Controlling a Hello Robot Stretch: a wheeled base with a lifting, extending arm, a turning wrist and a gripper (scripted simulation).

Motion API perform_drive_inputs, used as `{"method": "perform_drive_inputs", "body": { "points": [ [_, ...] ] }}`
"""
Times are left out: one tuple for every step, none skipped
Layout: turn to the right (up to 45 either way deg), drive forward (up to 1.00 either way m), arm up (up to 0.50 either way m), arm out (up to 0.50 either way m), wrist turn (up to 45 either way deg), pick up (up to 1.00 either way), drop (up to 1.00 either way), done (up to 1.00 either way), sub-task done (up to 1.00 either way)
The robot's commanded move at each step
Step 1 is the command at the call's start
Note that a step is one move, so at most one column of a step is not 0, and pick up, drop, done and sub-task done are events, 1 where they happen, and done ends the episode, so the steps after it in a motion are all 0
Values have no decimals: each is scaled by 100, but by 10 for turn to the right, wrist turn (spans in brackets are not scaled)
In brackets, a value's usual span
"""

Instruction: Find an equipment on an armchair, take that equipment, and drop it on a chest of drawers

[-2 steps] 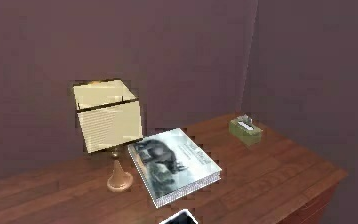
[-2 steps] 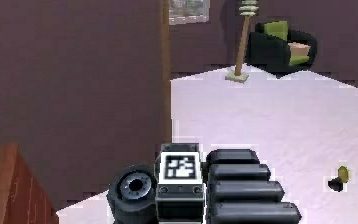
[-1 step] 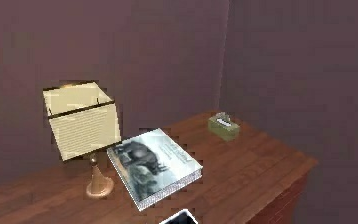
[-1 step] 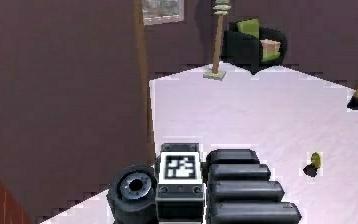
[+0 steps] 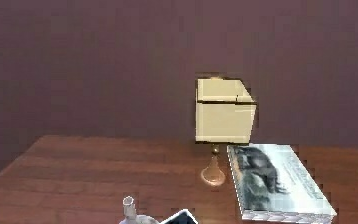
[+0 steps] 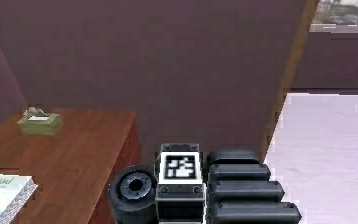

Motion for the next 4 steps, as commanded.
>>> {"method": "perform_drive_inputs", "body": {
  "points": [
    [180, 0, 0, 0, 0, 0, 0, 0, 0],
    [-450, 0, 0, 0, 0, 0, 0, 0, 0],
    [-390, 0, 0, 0, 0, 0, 0, 0, 0],
    [0, 10, 0, 0, 0, 0, 0, 0, 0]
  ]
}}
